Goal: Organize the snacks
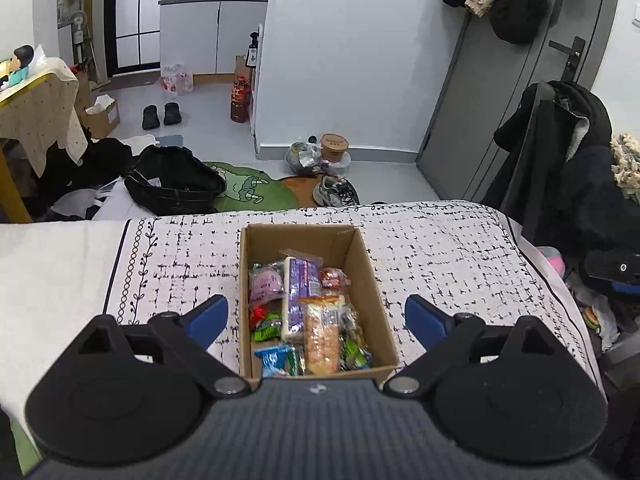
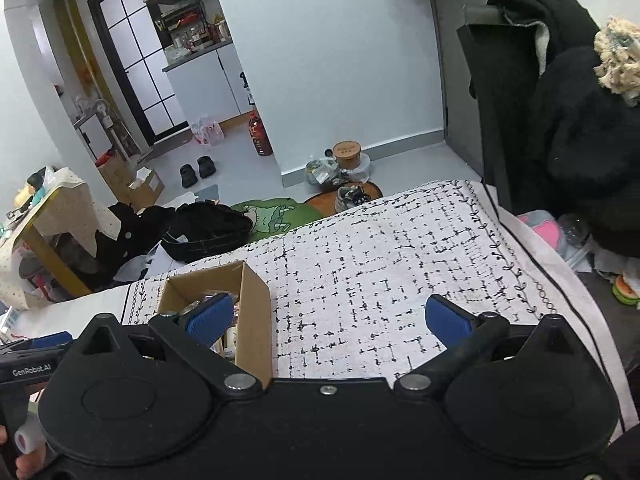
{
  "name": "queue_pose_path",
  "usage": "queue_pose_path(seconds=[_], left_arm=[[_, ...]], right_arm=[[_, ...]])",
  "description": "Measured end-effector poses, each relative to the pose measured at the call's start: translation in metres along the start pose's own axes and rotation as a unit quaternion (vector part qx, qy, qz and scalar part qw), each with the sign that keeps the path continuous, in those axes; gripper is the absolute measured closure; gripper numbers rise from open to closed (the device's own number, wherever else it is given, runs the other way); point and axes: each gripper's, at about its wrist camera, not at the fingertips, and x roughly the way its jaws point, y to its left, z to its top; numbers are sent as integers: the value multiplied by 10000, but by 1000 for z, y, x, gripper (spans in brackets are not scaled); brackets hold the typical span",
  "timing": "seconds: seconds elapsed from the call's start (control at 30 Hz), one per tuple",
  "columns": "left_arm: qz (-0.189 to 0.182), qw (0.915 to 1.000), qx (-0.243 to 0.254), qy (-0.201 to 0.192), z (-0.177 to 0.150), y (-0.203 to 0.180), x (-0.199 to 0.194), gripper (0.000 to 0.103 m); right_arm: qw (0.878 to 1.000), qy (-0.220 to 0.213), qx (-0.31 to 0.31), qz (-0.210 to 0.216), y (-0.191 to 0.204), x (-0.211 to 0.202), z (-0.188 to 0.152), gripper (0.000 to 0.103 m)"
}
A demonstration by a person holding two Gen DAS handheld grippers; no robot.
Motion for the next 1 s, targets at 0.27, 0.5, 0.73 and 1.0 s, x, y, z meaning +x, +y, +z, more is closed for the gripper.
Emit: queue_pose_path(seconds=[0.27,0.5,0.73,1.0], left_arm=[[-72,9999,93,-57,-6,-8,-32,8],[-106,9999,103,-40,-15,-11,-56,8],[-85,9998,128,-113,-27,-14,-78,8],[18,9993,289,-245,-38,-18,-98,8]], right_arm=[[10000,-31,-51,49,-5,-26,-12,0],[9999,-95,-17,131,-9,-46,-19,0],[9997,-168,-54,157,-9,-65,-27,0],[9995,-182,-38,238,-9,-82,-37,0]])
